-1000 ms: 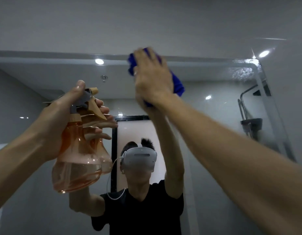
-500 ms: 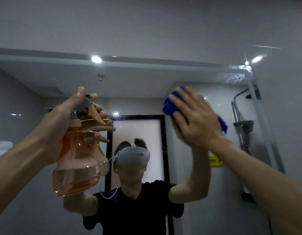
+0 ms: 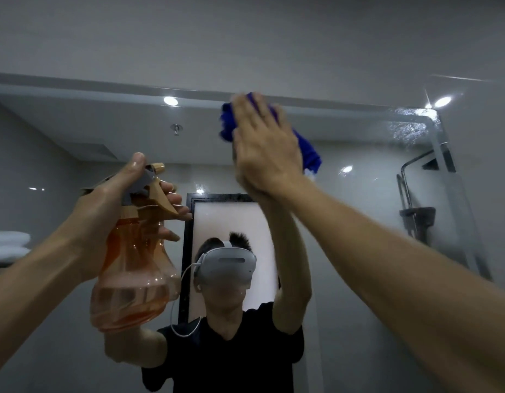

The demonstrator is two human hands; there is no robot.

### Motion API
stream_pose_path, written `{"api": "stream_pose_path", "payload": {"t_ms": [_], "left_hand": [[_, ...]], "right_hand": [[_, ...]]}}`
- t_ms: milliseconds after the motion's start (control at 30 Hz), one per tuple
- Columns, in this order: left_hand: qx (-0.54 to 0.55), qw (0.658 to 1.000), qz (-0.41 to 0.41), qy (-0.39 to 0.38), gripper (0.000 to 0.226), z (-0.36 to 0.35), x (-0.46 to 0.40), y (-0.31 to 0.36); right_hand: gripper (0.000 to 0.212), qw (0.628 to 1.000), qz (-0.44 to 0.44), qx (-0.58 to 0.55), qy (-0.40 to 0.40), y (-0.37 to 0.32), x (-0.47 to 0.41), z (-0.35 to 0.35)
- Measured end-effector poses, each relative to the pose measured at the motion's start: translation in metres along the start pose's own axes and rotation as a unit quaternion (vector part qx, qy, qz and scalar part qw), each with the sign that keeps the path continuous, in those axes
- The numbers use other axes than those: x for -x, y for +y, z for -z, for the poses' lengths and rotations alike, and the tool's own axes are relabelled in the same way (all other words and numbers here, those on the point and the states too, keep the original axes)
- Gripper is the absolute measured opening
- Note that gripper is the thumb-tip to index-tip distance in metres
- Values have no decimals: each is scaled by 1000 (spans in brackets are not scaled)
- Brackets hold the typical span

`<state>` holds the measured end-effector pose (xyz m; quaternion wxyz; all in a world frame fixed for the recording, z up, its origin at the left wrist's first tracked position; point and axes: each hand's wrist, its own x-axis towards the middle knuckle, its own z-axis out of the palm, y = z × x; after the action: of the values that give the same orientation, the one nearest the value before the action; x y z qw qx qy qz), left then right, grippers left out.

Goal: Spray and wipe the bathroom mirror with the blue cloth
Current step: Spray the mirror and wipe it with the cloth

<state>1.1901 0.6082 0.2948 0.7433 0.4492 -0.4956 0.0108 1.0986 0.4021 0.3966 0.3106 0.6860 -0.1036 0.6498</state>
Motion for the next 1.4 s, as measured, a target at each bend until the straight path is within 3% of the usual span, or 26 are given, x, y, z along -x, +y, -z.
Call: {"api": "stream_pose_path", "payload": {"t_ms": [167, 267, 600, 767, 1033, 1400], "left_hand": [[4, 1000, 5, 0, 55, -2, 3, 4], [-1, 1000, 8, -1, 55, -3, 7, 7], [-20, 999, 24, -9, 66, 29, 28, 8], [-21, 999, 40, 31, 59, 60, 42, 13], [-85, 992, -12, 97, 56, 110, 51, 33], [-51, 996, -23, 62, 55, 123, 41, 42]], "right_hand": [[56, 992, 122, 19, -24, -14, 70, 6], [54, 988, 150, 31, -10, -7, 108, 8], [55, 994, 64, 67, -51, -16, 123, 11], [56, 995, 32, 68, -61, -22, 124, 13], [56, 997, 14, 64, -41, -24, 128, 10], [56, 997, 0, 65, -37, -27, 127, 11]]}}
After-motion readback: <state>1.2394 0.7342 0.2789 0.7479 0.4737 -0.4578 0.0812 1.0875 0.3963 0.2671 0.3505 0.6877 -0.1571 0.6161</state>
